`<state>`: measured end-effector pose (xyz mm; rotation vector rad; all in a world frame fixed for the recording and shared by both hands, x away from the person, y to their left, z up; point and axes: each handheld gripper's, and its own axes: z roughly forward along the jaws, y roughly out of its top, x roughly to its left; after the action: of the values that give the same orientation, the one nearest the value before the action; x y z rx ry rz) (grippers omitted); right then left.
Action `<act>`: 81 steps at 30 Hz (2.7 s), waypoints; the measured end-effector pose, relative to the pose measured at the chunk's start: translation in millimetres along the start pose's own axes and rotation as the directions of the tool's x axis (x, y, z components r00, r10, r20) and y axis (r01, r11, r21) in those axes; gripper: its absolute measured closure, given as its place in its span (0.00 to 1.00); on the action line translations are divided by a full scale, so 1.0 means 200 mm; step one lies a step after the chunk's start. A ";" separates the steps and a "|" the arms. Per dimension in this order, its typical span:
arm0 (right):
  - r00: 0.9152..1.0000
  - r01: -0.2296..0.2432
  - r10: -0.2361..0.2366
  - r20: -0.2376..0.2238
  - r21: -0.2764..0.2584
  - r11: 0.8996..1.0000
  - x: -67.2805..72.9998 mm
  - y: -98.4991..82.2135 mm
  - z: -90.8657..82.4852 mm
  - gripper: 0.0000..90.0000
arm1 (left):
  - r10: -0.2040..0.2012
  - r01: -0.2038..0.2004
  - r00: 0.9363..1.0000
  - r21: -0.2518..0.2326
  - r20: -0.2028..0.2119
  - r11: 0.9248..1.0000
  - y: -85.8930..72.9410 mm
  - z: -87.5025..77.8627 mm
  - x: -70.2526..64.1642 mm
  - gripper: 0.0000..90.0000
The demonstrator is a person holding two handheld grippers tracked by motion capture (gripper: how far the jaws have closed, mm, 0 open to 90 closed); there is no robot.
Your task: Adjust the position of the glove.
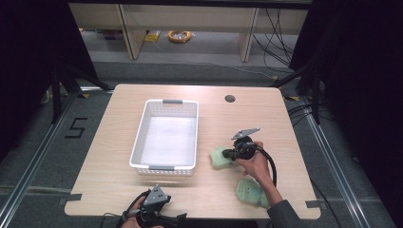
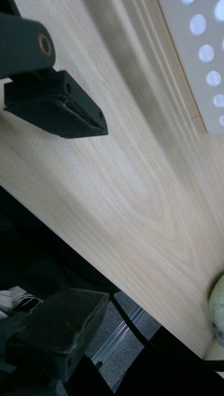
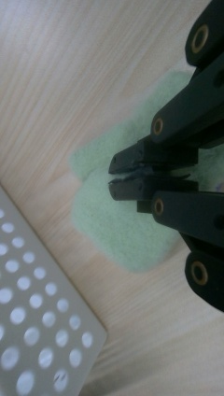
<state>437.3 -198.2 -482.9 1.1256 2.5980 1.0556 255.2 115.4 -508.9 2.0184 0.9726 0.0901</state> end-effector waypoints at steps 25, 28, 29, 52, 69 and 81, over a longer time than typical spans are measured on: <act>0.992 -0.013 -0.001 -0.124 -0.115 0.993 0.33 -0.10 -0.24 0.96 | 0.036 -0.036 0.999 0.016 -0.012 0.999 0.01 -0.02 0.02 0.18; 0.990 -0.015 -0.002 -0.139 -0.121 0.992 0.37 -0.12 -0.25 0.96 | 0.023 -0.023 1.000 0.008 -0.002 1.000 0.01 -0.01 0.01 0.18; 0.993 -0.005 -0.010 -0.119 -0.127 0.992 0.40 -0.14 -0.26 0.96 | 0.035 -0.035 0.999 0.029 -0.013 0.999 0.01 -0.02 0.02 0.18; 0.989 -0.061 0.056 -0.140 -0.033 0.998 0.50 -0.30 -0.07 0.84 | 0.021 -0.021 1.000 0.002 -0.005 1.000 0.00 -0.01 0.01 0.18; 0.998 -0.010 0.017 0.066 -0.096 0.995 0.29 -0.41 -0.45 0.74 | 0.019 -0.019 1.000 0.002 -0.007 1.000 0.01 -0.01 0.00 0.18; 0.990 -0.023 0.029 0.135 -0.045 0.999 0.23 -0.57 -0.53 0.75 | 0.036 -0.036 0.999 0.021 -0.003 0.999 0.01 -0.02 0.01 0.18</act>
<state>297.8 -280.6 -469.2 1.1802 2.4507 0.9984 256.5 118.9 -506.6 2.0556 0.9430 0.1030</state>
